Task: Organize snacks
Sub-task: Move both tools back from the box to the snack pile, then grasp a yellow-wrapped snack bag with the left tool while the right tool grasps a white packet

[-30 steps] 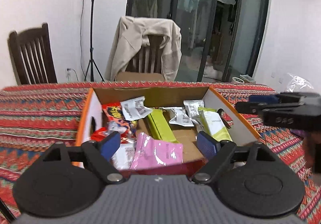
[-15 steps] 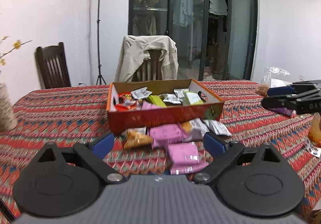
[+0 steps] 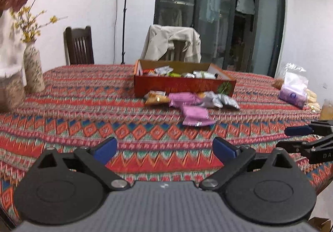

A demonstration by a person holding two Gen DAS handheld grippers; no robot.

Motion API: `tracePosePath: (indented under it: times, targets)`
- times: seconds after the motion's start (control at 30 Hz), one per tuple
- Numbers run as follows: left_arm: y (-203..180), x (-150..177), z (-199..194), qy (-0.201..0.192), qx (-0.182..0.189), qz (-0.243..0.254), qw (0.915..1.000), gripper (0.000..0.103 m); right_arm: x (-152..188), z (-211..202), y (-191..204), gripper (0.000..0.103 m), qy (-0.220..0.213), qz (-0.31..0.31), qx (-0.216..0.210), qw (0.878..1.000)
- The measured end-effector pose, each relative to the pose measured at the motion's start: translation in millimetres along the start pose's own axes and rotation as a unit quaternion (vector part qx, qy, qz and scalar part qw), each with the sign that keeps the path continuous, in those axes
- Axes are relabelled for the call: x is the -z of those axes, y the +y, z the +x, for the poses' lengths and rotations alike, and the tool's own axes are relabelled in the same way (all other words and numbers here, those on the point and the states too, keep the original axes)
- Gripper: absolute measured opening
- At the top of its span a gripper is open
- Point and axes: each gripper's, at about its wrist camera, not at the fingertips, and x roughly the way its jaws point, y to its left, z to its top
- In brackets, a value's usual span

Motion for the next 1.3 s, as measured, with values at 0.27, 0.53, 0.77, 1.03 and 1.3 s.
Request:
tracePosePath:
  times: [0.27, 0.53, 0.77, 1.03, 1.3]
  targets:
    - [7, 9, 12, 0.020, -0.004, -0.008, 0.9998, 0.100, 24, 2, 2, 0.071, 0.017, 0.019, 0.004, 1.000]
    - [14, 5, 44, 0.041, -0.006, -0.021, 0.9989, 0.100, 20, 18, -10, 0.072, 0.025, 0.027, 0.013, 0.999]
    - [17, -24, 90, 0.040, -0.011, -0.018, 0.9990, 0.100, 6, 49, -32, 0.072, 0.026, 0.037, 0.026, 0.999]
    - [15, -88, 180, 0.022, -0.001, -0.011, 0.9997, 0.099, -35, 106, -82, 0.072, 0.012, 0.072, 0.056, 0.996]
    - [20, -90, 260, 0.054, -0.031, -0.015, 0.9980, 0.080, -76, 179, -132, 0.072, 0.017, 0.096, 0.064, 0.993]
